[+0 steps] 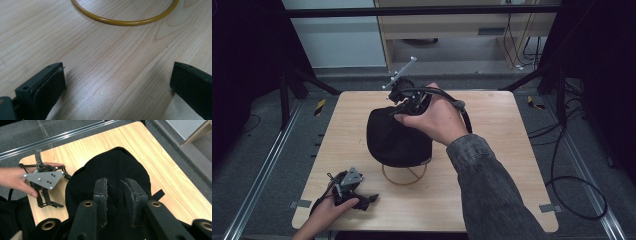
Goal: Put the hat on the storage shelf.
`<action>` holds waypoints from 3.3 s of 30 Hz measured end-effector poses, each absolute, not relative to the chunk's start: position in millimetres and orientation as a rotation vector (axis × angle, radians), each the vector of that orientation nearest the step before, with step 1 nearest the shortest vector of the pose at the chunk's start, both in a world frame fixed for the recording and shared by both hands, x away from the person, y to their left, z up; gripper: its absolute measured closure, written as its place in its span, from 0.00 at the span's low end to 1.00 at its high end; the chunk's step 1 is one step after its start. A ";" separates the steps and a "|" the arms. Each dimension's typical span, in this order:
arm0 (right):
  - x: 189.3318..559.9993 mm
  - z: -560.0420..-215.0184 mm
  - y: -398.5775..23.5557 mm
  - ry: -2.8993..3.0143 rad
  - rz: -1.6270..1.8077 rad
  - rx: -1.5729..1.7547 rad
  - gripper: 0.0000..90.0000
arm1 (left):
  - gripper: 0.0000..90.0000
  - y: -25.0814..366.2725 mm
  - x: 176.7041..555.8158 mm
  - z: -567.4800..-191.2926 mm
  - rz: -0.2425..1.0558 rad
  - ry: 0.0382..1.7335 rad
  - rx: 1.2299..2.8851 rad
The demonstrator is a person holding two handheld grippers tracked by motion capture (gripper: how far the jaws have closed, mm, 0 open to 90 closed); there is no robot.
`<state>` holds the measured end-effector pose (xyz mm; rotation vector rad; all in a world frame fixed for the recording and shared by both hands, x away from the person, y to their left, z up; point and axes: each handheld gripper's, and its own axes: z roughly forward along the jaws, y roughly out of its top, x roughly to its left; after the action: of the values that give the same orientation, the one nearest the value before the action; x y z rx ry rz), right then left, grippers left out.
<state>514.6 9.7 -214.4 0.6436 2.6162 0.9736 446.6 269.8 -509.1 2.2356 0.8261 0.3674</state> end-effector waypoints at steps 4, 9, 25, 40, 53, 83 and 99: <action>511.0 -214.9 7.0 2.605 0.996 0.644 0.79 | 0.00 269.8 446.6 -509.1 0.367 0.826 2.236; 508.3 -215.4 3.0 2.570 1.042 0.658 0.75 | 0.00 269.8 446.6 -509.1 0.367 0.826 2.236; 497.3 -224.1 -18.6 2.486 1.085 0.734 0.49 | 0.00 269.7 446.3 -509.1 0.368 0.826 2.236; 484.1 -232.8 -37.6 2.408 1.118 0.769 0.27 | 0.00 269.7 446.3 -509.1 0.368 0.826 2.236; 473.8 -245.6 -62.4 2.376 1.124 0.836 0.19 | 0.00 269.5 446.0 -509.0 0.368 0.825 2.237; 455.4 -287.7 -109.3 2.328 1.098 0.891 0.07 | 0.00 269.3 445.7 -509.2 0.366 0.822 2.237; 447.5 -314.6 -140.7 2.287 1.069 0.975 0.08 | 0.00 269.4 445.4 -509.1 0.365 0.822 2.240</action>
<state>447.5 -140.7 -314.6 0.9755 2.2872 1.0689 445.4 269.4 -509.1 2.2399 0.8222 0.3650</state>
